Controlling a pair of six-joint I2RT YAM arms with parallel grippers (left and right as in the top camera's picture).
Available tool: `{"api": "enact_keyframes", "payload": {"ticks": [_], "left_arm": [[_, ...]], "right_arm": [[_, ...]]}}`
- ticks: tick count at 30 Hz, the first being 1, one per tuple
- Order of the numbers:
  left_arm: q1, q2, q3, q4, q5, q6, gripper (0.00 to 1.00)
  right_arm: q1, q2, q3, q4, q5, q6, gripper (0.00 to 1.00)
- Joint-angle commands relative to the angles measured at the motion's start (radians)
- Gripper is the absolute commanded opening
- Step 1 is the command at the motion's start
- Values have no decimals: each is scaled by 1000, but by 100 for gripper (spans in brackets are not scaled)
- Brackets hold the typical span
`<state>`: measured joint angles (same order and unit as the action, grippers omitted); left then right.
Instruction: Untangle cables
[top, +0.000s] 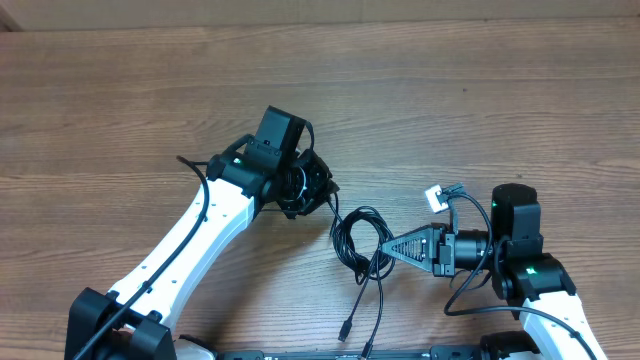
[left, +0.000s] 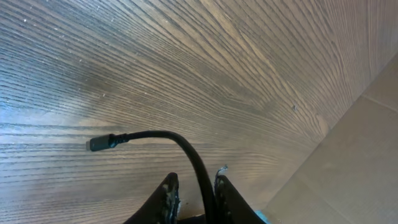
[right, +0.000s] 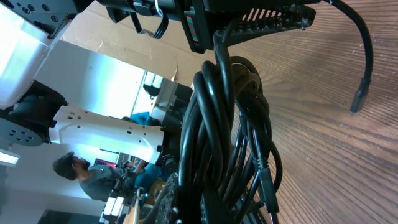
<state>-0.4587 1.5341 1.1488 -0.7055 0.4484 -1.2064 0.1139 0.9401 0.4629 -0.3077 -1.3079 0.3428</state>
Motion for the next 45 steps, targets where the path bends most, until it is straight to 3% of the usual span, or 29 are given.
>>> {"api": "enact_keyframes", "payload": {"ticks": [1,6,9,14,22,28,37,45], "left_arm": [[-6,3,5,3,-3,-6,18],[-6,3,5,3,-4,-5,13],[-6,3,5,2,-23,-1,4],[-2,3,5,0,-29,41,4],[40,-23,13,68,126,260,4],[31,-101,13,87,112,350,5],[-134,-176,12,16,-150,369,4],[-296,-173,12,4,-402,269,4]], "right_arm": [[5,-3,21,5,-16,-7,4],[5,-3,21,5,-16,-7,4],[5,-3,21,0,-16,-7,4],[5,-3,21,-29,-8,-8,4],[5,-3,21,-107,88,1,4],[5,-3,21,-102,180,154,4],[5,-3,21,16,253,391,4],[5,-3,21,19,221,394,4]]}}
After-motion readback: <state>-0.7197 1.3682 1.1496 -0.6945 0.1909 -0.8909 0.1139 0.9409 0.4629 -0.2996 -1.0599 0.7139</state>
